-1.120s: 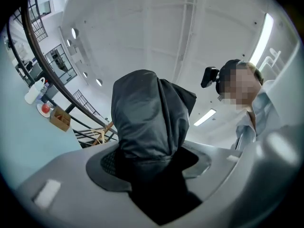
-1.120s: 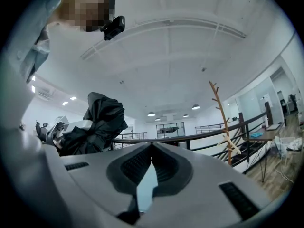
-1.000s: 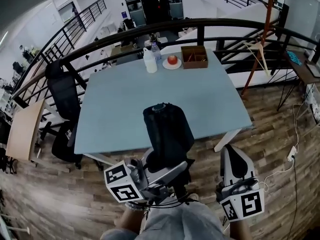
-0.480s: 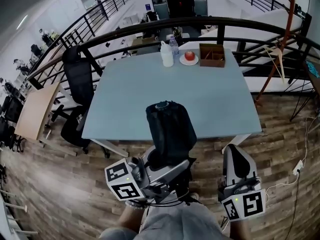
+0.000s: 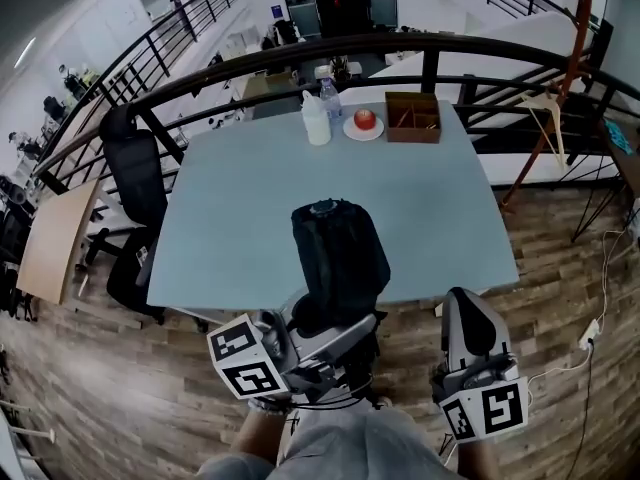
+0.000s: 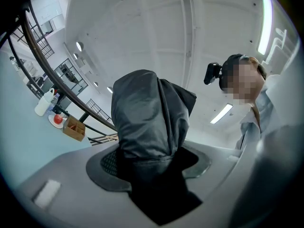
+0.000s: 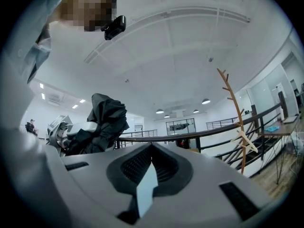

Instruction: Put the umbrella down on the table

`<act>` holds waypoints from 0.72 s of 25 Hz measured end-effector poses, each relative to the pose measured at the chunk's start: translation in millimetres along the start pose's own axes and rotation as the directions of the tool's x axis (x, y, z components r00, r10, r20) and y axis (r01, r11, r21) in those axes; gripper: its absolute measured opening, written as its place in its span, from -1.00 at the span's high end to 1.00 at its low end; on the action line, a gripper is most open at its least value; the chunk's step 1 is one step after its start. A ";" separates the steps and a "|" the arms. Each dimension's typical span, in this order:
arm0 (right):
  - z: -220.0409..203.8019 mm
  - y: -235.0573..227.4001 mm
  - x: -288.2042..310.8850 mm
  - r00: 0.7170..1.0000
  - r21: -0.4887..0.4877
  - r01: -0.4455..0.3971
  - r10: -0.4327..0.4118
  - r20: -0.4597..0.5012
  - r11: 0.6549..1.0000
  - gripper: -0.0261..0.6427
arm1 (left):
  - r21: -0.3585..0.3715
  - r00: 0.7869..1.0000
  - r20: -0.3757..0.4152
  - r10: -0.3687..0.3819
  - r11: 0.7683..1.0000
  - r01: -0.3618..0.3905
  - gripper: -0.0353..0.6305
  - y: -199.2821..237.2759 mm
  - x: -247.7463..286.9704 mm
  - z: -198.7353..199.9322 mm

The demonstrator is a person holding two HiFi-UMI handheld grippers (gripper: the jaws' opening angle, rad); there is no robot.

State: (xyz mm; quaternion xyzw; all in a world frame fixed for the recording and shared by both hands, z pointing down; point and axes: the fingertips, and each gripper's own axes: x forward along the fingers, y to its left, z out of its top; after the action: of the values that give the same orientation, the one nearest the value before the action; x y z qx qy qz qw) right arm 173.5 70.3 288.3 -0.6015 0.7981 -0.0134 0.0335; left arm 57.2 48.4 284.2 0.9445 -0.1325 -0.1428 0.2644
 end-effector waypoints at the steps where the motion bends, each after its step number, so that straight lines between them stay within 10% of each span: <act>1: 1.3 -2.9 10.3 1.000 -0.004 0.002 -0.002 0.001 1.000 0.94 | -0.001 1.000 -0.003 -0.004 1.000 0.004 0.08 9.3 4.4 5.0; 18: 3.5 -33.6 174.9 0.999 0.050 0.034 -0.033 -0.025 0.998 0.94 | 0.000 0.998 -0.049 -0.026 1.000 0.026 0.08 144.6 42.9 83.1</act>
State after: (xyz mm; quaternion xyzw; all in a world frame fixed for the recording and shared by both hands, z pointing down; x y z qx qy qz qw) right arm 158.0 -107.0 280.3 -0.6134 0.7877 -0.0413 0.0389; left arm 43.4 -123.2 285.2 0.9495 -0.1135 -0.1229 0.2656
